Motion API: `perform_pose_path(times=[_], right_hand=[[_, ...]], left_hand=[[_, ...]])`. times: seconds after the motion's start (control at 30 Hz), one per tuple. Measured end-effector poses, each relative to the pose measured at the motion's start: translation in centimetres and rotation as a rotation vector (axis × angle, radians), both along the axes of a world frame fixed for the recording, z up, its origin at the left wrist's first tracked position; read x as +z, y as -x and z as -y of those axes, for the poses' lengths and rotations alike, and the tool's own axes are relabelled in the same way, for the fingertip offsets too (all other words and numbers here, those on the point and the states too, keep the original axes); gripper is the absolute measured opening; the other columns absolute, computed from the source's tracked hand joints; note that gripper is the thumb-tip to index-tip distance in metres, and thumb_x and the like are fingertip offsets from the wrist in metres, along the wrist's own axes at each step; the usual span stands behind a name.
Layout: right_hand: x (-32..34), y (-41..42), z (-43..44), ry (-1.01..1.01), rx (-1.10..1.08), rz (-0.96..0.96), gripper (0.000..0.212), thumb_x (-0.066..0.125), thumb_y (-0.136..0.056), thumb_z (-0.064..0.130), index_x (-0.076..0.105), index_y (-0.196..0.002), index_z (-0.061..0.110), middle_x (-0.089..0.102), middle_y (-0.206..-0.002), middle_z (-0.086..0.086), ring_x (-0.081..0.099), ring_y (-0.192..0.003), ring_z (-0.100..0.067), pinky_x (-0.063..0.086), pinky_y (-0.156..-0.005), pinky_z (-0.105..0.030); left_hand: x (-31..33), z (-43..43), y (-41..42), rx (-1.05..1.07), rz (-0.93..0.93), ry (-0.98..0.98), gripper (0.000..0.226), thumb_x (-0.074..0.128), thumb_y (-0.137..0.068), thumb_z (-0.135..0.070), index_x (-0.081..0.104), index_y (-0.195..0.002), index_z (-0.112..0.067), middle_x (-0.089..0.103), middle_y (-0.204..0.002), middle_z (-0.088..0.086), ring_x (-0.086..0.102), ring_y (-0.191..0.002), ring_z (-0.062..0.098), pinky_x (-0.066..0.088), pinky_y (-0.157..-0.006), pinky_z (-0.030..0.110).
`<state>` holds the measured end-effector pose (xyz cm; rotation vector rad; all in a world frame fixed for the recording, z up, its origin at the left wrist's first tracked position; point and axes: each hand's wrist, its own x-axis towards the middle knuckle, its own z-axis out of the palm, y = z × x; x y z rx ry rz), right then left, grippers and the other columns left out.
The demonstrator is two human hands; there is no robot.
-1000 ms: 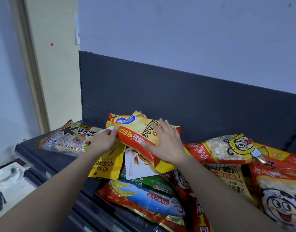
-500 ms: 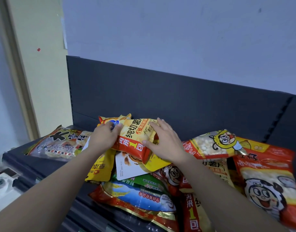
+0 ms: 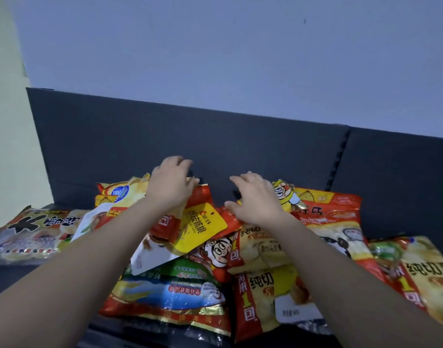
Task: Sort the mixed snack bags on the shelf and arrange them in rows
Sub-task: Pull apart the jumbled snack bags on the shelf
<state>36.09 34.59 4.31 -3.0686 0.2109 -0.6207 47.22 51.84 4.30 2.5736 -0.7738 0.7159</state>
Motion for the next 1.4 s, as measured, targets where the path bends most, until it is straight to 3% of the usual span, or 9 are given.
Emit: perform_pose_path(times=[0.13,0.3,0.47,0.73,1.1,1.27,1.4], right_hand=[[1.0,3.2,3.4,0.016,-0.154,0.008,0.059,0.056,-0.089,0.049,0.045,-0.140,0.021,0.046,-0.141,-0.007,0.035,-0.136,-0.026,0.030,-0.110,-0.041],[2.2,7.8,7.8,-0.020,-0.276,0.003,0.064,0.057,-0.089,0.052,0.041,-0.143,0.022,0.044,-0.144,-0.008,0.034,-0.137,-0.027,0.031,-0.108,-0.041],[2.3,14.5,13.0,-0.047,-0.427,-0.021,0.066,0.058,-0.090,0.051,0.039,-0.145,0.022,0.043,-0.145,-0.009,0.034,-0.137,-0.028,0.032,-0.108,-0.042],[0.9,26.7,20.3,-0.065,-0.616,-0.095,0.062,0.055,-0.090,0.048,0.038,-0.144,0.022,0.044,-0.143,-0.008,0.036,-0.134,-0.028,0.033,-0.106,-0.041],[-4.2,40.5,26.7,-0.145,-0.700,-0.239,0.058,0.054,-0.089,0.043,0.042,-0.141,0.020,0.049,-0.136,-0.011,0.043,-0.127,-0.030,0.039,-0.102,-0.038],[-6.9,43.7,28.7,-0.206,-0.715,-0.312,0.078,0.051,-0.080,0.073,0.042,-0.141,0.025,0.048,-0.138,-0.010,0.045,-0.127,-0.032,0.042,-0.103,-0.045],[-8.7,44.7,30.2,-0.226,-0.696,-0.341,0.075,0.050,-0.087,0.065,0.032,-0.148,0.025,0.049,-0.139,-0.012,0.041,-0.131,-0.032,0.038,-0.104,-0.045]], left_hand=[[1.1,4.5,2.4,-0.125,0.048,-0.106,0.056,0.058,-0.090,-0.040,0.044,-0.139,-0.016,0.042,-0.145,0.006,0.034,-0.137,0.026,0.034,-0.105,0.043],[2.0,9.5,5.6,-0.230,0.062,-0.200,0.054,0.055,-0.091,-0.038,0.044,-0.139,-0.016,0.042,-0.145,0.006,0.034,-0.137,0.025,0.035,-0.105,0.041],[2.5,15.2,10.2,-0.346,0.091,-0.212,0.048,0.053,-0.091,-0.035,0.048,-0.134,-0.016,0.046,-0.141,0.005,0.039,-0.132,0.025,0.038,-0.101,0.042],[2.3,23.9,19.6,-0.489,0.078,-0.220,0.058,0.055,-0.092,-0.040,0.039,-0.143,-0.017,0.040,-0.147,0.006,0.031,-0.138,0.025,0.035,-0.106,0.043],[-1.8,32.3,32.0,-0.579,-0.014,-0.286,0.054,0.054,-0.092,-0.038,0.041,-0.140,-0.018,0.042,-0.144,0.005,0.033,-0.136,0.024,0.033,-0.106,0.042],[-3.4,35.2,35.5,-0.606,-0.004,-0.329,0.049,0.051,-0.090,-0.038,0.047,-0.134,-0.018,0.047,-0.138,0.004,0.036,-0.133,0.024,0.033,-0.105,0.041],[-4.3,37.7,36.8,-0.627,0.011,-0.464,0.045,0.050,-0.092,-0.043,0.050,-0.131,-0.019,0.052,-0.131,0.003,0.041,-0.128,0.023,0.028,-0.107,0.043]])
